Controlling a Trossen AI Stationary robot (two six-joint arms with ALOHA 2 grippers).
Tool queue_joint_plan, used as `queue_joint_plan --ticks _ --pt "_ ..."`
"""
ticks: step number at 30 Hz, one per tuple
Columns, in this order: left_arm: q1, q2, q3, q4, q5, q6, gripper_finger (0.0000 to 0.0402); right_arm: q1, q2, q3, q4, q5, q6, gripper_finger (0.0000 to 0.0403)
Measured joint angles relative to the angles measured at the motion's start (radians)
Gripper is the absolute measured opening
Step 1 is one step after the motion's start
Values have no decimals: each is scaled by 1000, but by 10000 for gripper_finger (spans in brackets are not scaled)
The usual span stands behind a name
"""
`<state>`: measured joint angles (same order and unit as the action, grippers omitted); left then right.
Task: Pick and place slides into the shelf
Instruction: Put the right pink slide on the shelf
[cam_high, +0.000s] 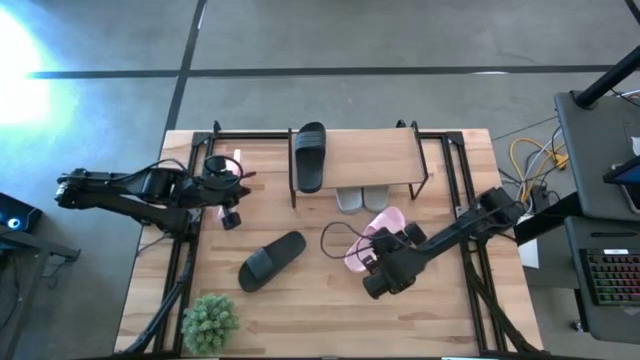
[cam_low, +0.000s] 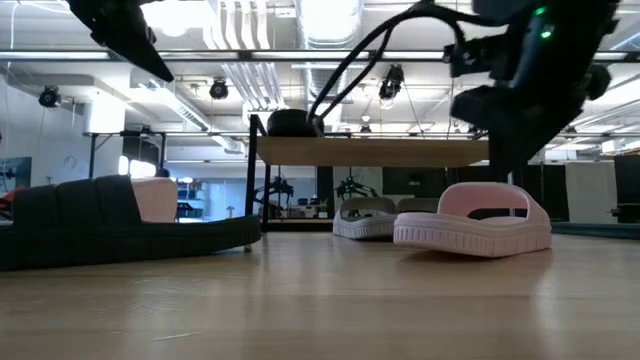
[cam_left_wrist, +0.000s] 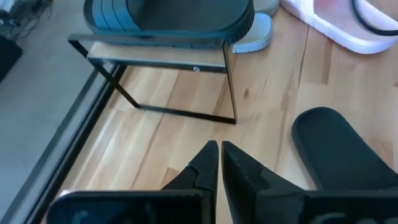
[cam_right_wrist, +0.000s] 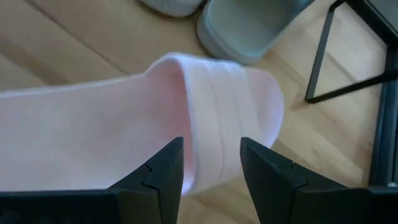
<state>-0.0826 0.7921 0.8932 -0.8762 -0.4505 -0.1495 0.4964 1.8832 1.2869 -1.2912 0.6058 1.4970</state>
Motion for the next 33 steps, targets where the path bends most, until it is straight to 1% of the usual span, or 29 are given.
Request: queue_joint_plan --ticks 6,8,12,16,19,22,24,30,33 --pt "0 8 -1 29 0 34 6 -67 3 -1 60 4 -140 150" --pt "0 9 -2 30 0 34 6 -89 3 -1 81 -10 -176 150" --pt "0 11 -2 31 1 25 6 -146 3 -3 78 -78 -181 150" --pt "2 15 0 33 0 -62 6 -199 3 -4 77 -133 -177 150" --pt "2 20 0 38 1 -81 6 -229 3 -4 77 -138 -176 150" --pt "3 25 0 40 1 -80 6 -256 3 -7 77 -138 -217 150" --pt "4 35 5 42 0 -80 6 -270 3 -8 75 -146 -249 150" --pt "4 66 10 39 1 -80 6 -283 2 -8 104 -234 -295 151" --pt "4 80 10 38 2 -80 6 -280 2 -8 134 -247 -305 151"
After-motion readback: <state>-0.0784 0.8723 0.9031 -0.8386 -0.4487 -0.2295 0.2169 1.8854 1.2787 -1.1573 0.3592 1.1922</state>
